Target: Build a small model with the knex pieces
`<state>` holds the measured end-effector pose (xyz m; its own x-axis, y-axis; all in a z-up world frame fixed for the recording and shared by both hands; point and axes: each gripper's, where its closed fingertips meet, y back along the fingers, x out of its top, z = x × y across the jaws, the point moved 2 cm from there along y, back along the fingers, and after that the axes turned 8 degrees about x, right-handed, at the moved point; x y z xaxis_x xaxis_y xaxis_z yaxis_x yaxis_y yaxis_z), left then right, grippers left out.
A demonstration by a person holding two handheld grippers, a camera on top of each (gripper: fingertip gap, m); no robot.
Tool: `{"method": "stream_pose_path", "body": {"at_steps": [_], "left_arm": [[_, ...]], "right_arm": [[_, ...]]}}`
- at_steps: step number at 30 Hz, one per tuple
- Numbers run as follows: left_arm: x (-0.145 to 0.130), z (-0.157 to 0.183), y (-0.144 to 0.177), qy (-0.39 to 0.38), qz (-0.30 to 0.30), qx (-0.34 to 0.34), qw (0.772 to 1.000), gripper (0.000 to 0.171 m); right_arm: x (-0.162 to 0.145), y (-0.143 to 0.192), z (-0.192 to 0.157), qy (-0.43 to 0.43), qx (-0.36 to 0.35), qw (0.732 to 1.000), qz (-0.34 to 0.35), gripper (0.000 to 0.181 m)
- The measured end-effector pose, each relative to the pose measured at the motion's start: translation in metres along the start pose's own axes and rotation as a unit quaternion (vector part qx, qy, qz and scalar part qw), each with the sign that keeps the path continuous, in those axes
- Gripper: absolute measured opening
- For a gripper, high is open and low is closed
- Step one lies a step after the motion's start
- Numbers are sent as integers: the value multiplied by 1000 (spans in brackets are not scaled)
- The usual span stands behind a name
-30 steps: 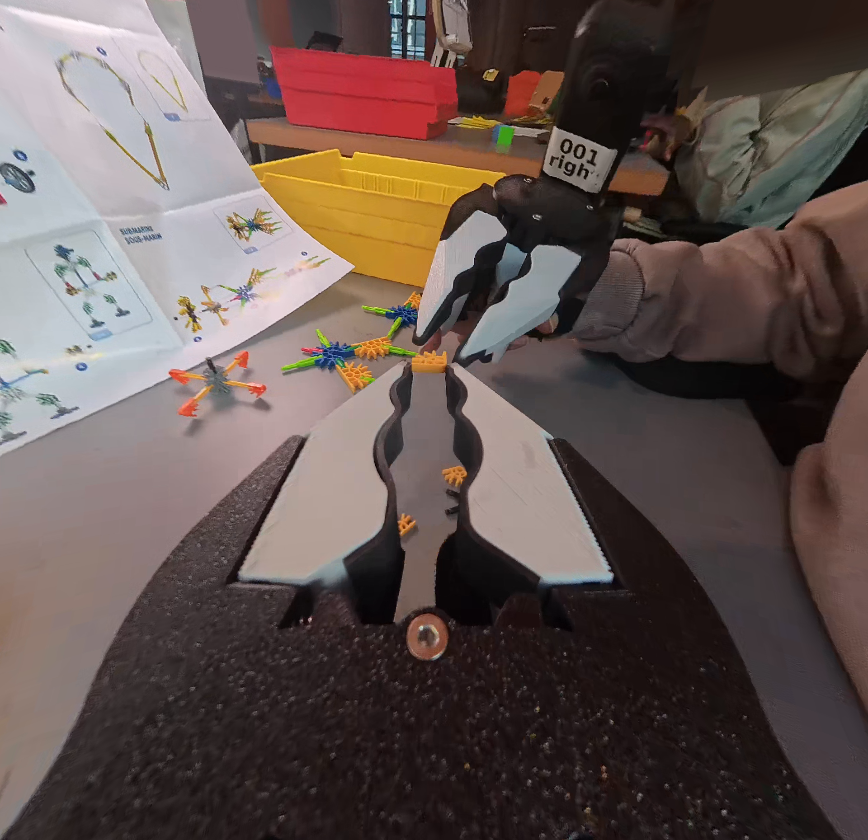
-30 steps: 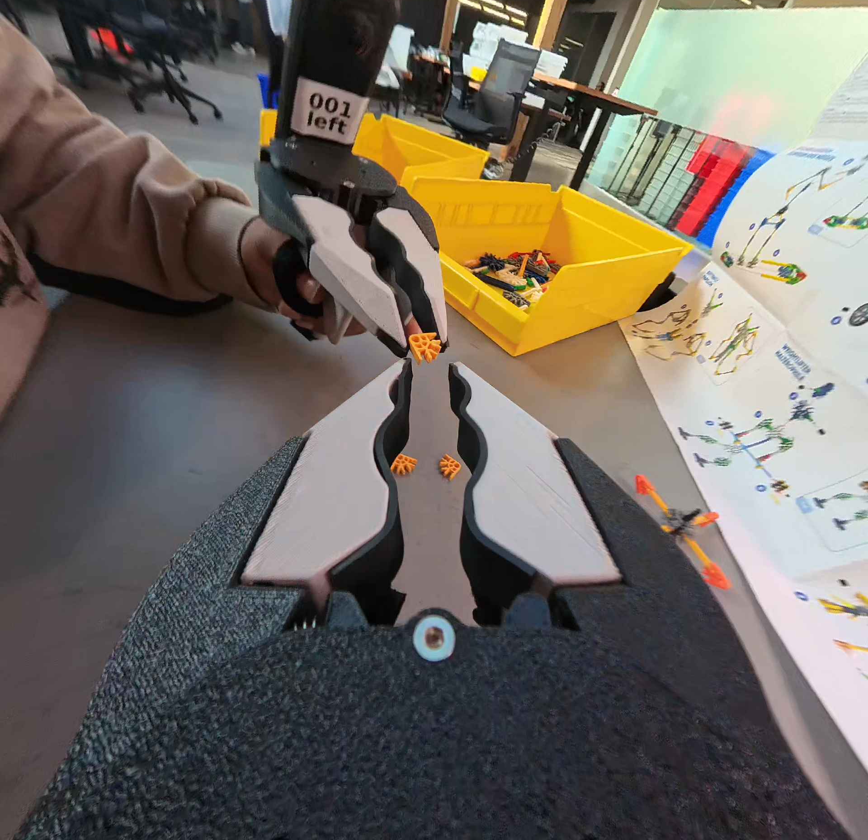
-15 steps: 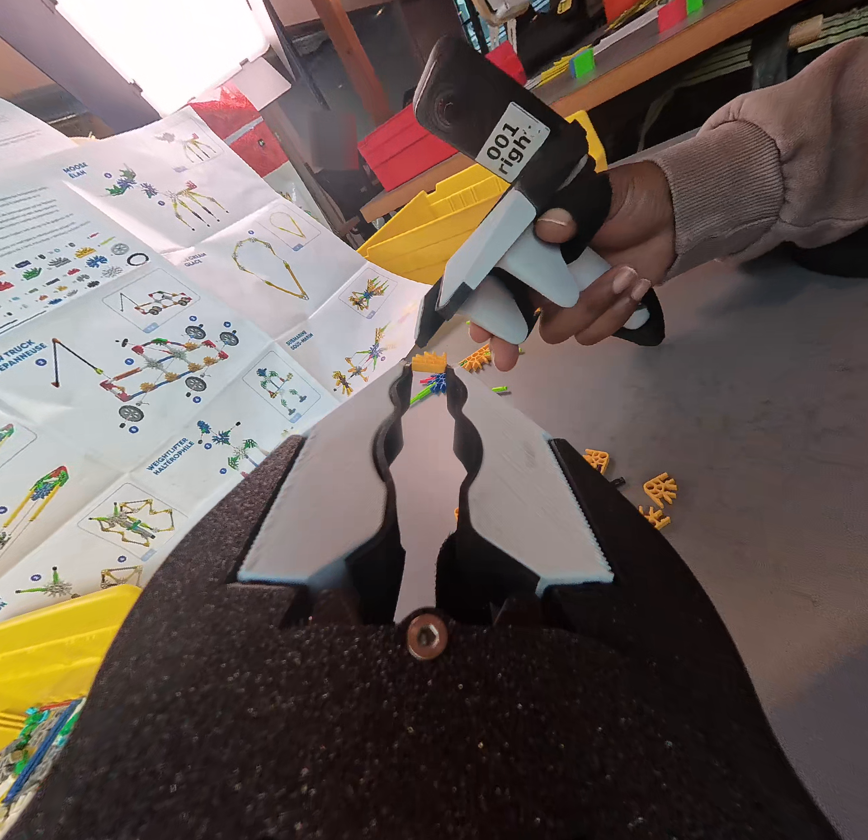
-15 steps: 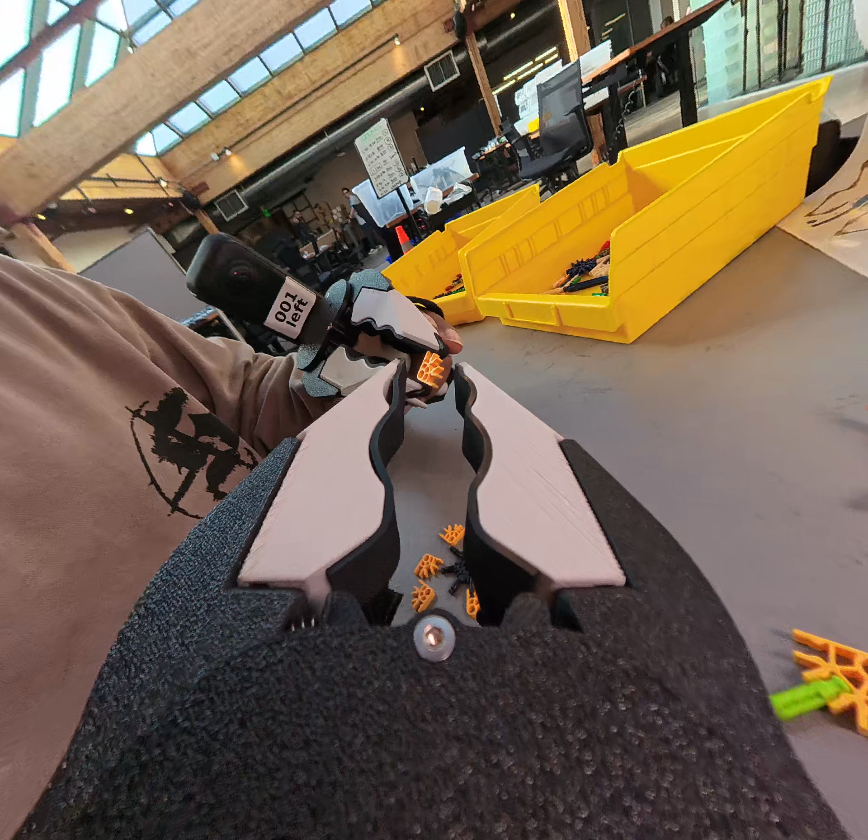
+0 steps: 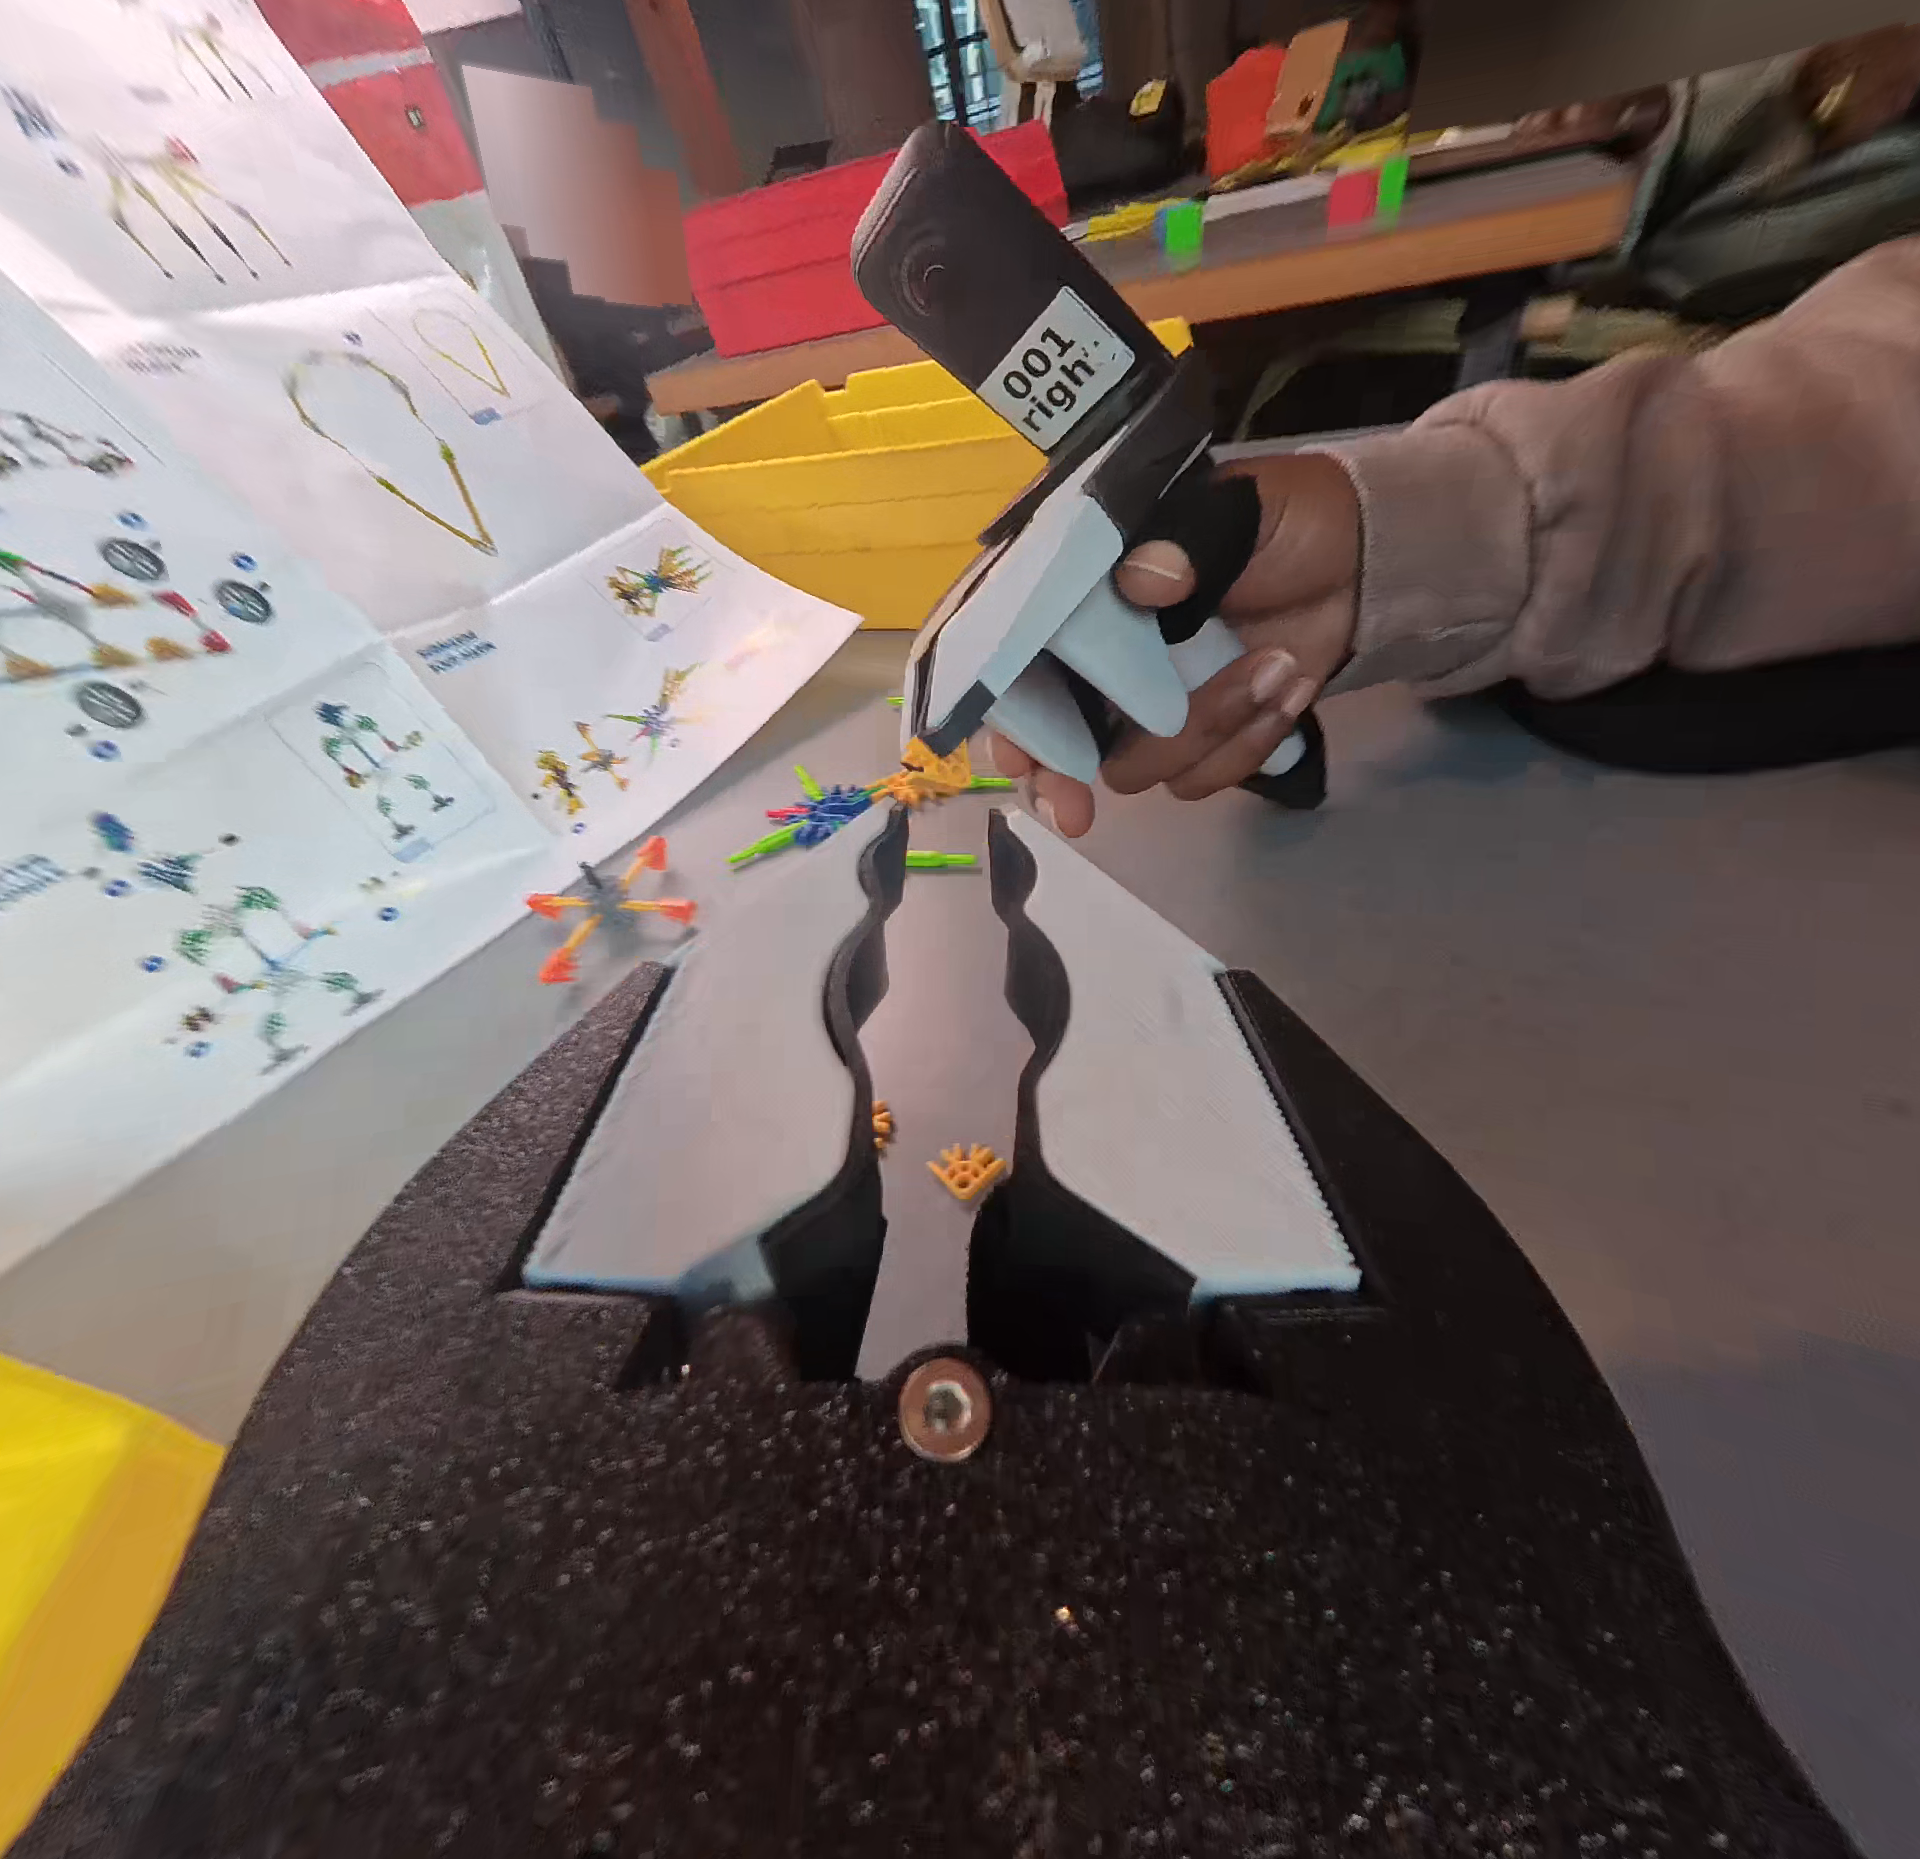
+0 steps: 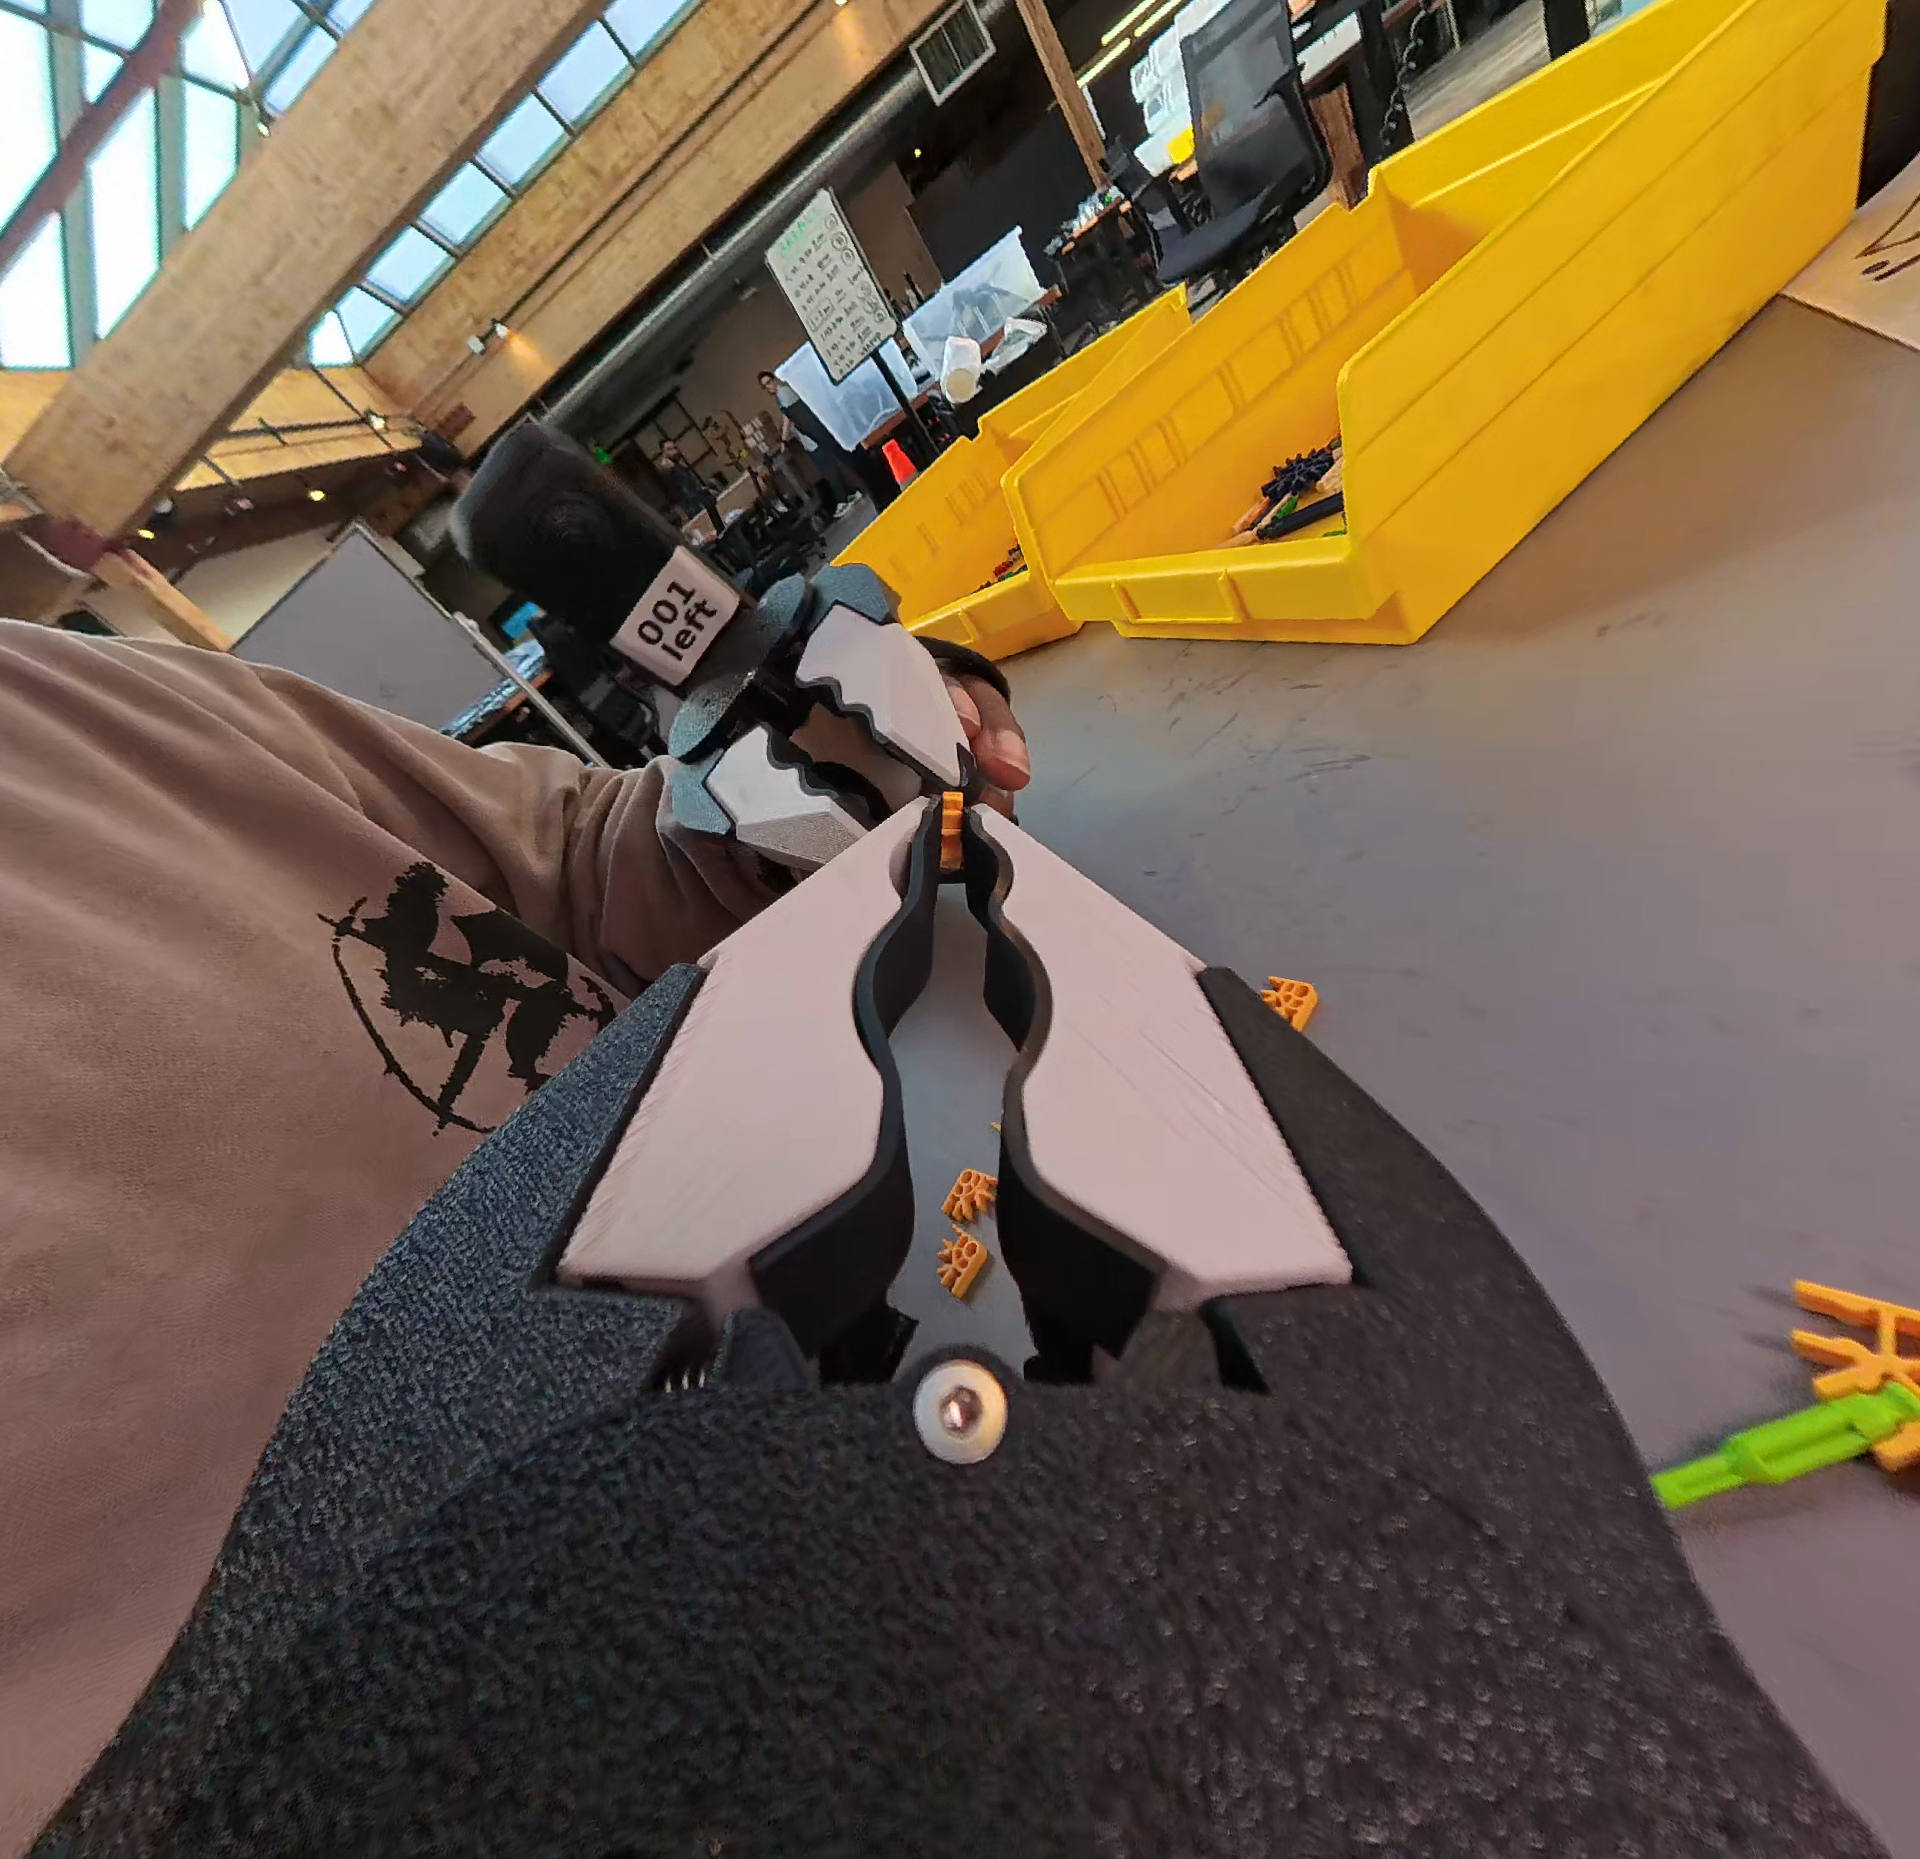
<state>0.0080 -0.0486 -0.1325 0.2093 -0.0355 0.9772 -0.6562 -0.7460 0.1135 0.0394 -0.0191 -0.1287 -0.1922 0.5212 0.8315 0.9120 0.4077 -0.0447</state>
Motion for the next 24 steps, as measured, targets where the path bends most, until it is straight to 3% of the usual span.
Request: {"method": "stream_pose_path", "body": {"at_steps": [3,6,11,18,24], "left_arm": [[2,-4,1,141,1,-55,988,17],[5,-4,2,228,7,-98,969,15],[5,2,2,265,-2,-135,955,3],[1,0,0,335,-22,-154,929,3],[-2,3,-1,333,-31,-161,929,4]], "right_arm": [[2,5,-2,9,4,1000,-7,1],[0,3,-6,8,18,1000,-12,2],[-6,-4,-12,14,32,999,-29,2],[-8,-3,-8,26,19,999,-36,2],[-10,-5,-8,23,21,999,-38,2]]}}
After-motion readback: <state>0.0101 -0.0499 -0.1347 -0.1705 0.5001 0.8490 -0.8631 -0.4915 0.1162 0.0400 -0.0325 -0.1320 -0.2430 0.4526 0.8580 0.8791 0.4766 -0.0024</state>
